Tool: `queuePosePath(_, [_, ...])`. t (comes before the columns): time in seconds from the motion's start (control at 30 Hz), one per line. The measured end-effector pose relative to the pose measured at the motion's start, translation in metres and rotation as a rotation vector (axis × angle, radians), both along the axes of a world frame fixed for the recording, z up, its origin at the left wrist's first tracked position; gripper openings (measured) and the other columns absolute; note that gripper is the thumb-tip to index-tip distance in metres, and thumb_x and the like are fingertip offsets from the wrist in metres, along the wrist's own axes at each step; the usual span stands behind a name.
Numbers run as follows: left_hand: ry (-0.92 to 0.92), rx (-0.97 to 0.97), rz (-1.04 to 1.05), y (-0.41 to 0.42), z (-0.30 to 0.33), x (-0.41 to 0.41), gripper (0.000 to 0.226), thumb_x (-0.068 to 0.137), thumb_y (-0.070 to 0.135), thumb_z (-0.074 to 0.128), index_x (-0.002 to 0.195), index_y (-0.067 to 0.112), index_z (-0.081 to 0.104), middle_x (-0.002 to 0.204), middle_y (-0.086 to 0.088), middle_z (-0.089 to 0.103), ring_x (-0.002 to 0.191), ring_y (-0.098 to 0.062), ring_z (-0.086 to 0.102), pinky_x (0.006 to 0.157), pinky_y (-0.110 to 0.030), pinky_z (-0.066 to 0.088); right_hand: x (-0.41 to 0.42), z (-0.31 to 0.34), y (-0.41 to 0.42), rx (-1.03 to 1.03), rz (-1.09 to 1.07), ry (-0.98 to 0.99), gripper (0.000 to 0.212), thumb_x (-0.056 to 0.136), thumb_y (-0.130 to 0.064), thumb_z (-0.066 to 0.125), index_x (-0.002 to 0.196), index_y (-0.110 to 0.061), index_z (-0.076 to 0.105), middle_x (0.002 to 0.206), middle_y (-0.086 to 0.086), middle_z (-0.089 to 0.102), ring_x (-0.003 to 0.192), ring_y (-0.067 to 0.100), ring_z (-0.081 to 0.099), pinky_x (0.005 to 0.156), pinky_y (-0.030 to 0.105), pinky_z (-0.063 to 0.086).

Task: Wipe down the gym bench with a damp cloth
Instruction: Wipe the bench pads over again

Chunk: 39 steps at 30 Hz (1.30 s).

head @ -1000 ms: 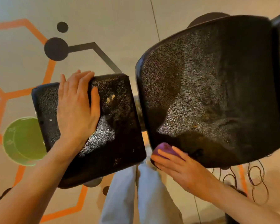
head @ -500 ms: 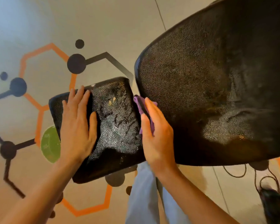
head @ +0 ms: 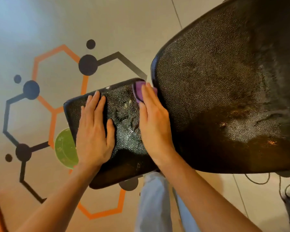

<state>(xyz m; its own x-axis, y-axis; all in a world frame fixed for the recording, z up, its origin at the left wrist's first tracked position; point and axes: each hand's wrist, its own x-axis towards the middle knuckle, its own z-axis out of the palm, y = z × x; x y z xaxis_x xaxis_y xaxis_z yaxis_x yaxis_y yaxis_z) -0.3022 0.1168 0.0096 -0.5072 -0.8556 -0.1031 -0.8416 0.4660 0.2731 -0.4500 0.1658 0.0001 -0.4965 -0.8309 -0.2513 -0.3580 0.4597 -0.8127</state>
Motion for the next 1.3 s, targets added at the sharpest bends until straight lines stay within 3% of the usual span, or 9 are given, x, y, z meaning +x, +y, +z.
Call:
queuePosePath(0.2, [0.031, 0.009, 0.014, -0.001, -0.001, 0.0, 0.057, 0.096, 0.024, 0.039, 0.149, 0.007, 0.03, 0.16, -0.006, 0.023, 0.151, -0.02, 0.013, 0.124, -0.037, 0.009, 0.026, 0.011, 0.113, 0.057, -0.036, -0.027, 0.051, 0.097, -0.029, 0.035, 0.145, -0.012, 0.04, 0.151, -0.005, 0.037, 0.141, 0.001, 0.028, 0.112, 0.008, 0.02])
queuePosePath(0.33, [0.037, 0.017, 0.017, -0.002, -0.002, 0.001, 0.057, 0.096, 0.023, 0.042, 0.149, 0.007, 0.031, 0.16, -0.007, 0.023, 0.151, -0.02, 0.014, 0.122, -0.046, 0.018, 0.018, 0.003, 0.061, 0.096, -0.059, 0.031, 0.048, 0.1, -0.025, 0.034, 0.145, -0.008, 0.039, 0.149, 0.006, 0.042, 0.138, 0.014, 0.039, 0.111, 0.009, 0.022])
queuePosePath(0.5, [0.054, 0.011, -0.005, -0.001, -0.003, 0.003, 0.056, 0.097, 0.024, 0.041, 0.148, 0.004, 0.032, 0.159, -0.011, 0.025, 0.15, -0.027, 0.018, 0.119, -0.05, 0.022, 0.004, -0.004, 0.001, 0.068, -0.138, 0.096, 0.044, 0.102, -0.02, 0.037, 0.144, -0.009, 0.039, 0.143, 0.006, 0.05, 0.129, 0.016, 0.05, 0.105, 0.021, 0.039])
queuePosePath(0.73, [0.041, 0.008, -0.021, -0.002, -0.003, 0.005, 0.056, 0.098, 0.024, 0.04, 0.149, 0.003, 0.03, 0.159, -0.012, 0.024, 0.15, -0.027, 0.015, 0.124, -0.037, 0.008, 0.054, 0.01, 0.115, 0.112, -0.259, 0.092, 0.047, 0.097, -0.017, 0.043, 0.144, -0.014, 0.041, 0.146, -0.005, 0.044, 0.134, 0.0, 0.038, 0.108, 0.005, 0.024])
queuePosePath(0.87, [0.053, 0.016, -0.045, -0.001, -0.002, 0.006, 0.056, 0.1, 0.024, 0.041, 0.15, 0.004, 0.025, 0.16, -0.011, 0.021, 0.151, -0.024, 0.01, 0.124, -0.034, 0.003, 0.066, 0.011, 0.13, 0.126, -0.335, 0.081, 0.043, 0.098, -0.014, 0.044, 0.142, -0.016, 0.044, 0.143, -0.007, 0.046, 0.132, -0.003, 0.039, 0.108, 0.006, 0.026])
queuePosePath(0.93, [0.089, 0.043, -0.048, -0.002, -0.001, 0.008, 0.057, 0.101, 0.025, 0.041, 0.151, 0.005, 0.024, 0.161, -0.009, 0.019, 0.152, -0.022, 0.008, 0.125, -0.035, 0.003, 0.072, 0.011, 0.124, 0.08, -0.398, 0.107, 0.042, 0.097, -0.012, 0.044, 0.139, -0.009, 0.047, 0.143, -0.002, 0.048, 0.134, 0.004, 0.041, 0.111, 0.013, 0.028])
queuePosePath(1.07, [0.177, 0.104, -0.058, -0.004, 0.001, 0.012, 0.059, 0.101, 0.026, 0.042, 0.153, 0.009, 0.021, 0.163, -0.004, 0.015, 0.152, -0.017, 0.003, 0.124, -0.031, -0.003, 0.092, 0.017, 0.124, -0.005, -0.433, 0.166, 0.044, 0.095, -0.005, 0.046, 0.138, -0.002, 0.046, 0.145, 0.006, 0.046, 0.14, 0.018, 0.038, 0.111, 0.039, 0.038])
queuePosePath(1.17, [0.227, 0.207, -0.161, -0.009, 0.007, 0.021, 0.059, 0.101, 0.027, 0.041, 0.153, 0.009, 0.02, 0.163, -0.004, 0.014, 0.152, -0.017, 0.002, 0.125, -0.034, 0.001, 0.101, 0.02, 0.106, -0.031, -0.381, 0.27, 0.043, 0.097, -0.008, 0.046, 0.139, -0.002, 0.044, 0.147, 0.01, 0.043, 0.143, 0.025, 0.032, 0.114, 0.043, 0.033])
queuePosePath(1.3, [0.058, 0.13, -0.584, -0.032, 0.004, 0.046, 0.06, 0.101, 0.038, 0.032, 0.153, 0.009, 0.024, 0.162, -0.007, 0.019, 0.152, -0.019, 0.006, 0.124, -0.031, -0.002, 0.094, 0.001, 0.073, 0.351, -0.294, 0.485, 0.053, 0.1, -0.036, 0.023, 0.149, -0.018, 0.027, 0.158, 0.002, 0.023, 0.148, 0.024, 0.011, 0.12, 0.049, 0.013])
